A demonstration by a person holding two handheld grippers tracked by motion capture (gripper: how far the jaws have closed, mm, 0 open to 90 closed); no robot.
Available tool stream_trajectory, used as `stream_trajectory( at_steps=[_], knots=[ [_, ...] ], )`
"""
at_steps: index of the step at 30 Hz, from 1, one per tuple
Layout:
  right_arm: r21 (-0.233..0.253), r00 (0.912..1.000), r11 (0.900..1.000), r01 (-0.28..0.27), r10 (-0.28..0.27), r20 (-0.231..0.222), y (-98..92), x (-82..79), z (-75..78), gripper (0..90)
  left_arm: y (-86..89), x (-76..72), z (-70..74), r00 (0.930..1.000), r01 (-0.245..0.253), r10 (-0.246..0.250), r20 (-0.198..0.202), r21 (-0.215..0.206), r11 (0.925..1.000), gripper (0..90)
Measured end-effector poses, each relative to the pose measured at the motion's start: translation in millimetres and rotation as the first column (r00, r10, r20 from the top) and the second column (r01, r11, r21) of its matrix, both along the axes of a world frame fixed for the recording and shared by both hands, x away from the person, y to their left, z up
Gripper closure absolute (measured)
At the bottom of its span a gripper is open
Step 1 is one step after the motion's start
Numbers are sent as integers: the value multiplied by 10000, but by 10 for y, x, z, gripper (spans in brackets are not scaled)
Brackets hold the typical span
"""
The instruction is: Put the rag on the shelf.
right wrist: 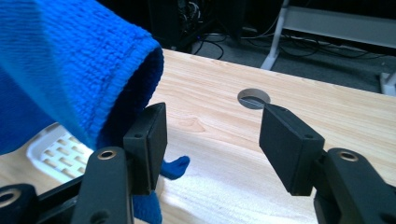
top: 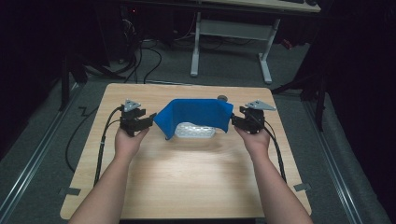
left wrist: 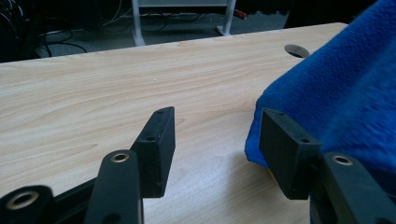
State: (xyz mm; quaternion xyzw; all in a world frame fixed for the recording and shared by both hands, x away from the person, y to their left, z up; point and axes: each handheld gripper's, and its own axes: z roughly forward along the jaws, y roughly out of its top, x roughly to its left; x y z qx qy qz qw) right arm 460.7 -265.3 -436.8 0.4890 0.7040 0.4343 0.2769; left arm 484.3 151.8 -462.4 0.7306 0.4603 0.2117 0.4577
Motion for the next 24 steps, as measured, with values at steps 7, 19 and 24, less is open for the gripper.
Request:
stream_trajectory(
  at_steps=[7,19,24],
  knots=[
    [20,9999,9999,-131,131,-18,-62,-136,-16,390,32,-171,-39,9998,181,-180,-105,29,9998,457],
    [-524,9960,9959,-744,768,456,-52,-620,-17,343,91,-734,-143,9964,818,-824,-191,-320,9961,454],
    [-471,9934,9941,-975,1001,562,-24,-899,-53,323,83,-1041,-198,9920,1219,-1234,-272,-501,9913,441]
  ],
)
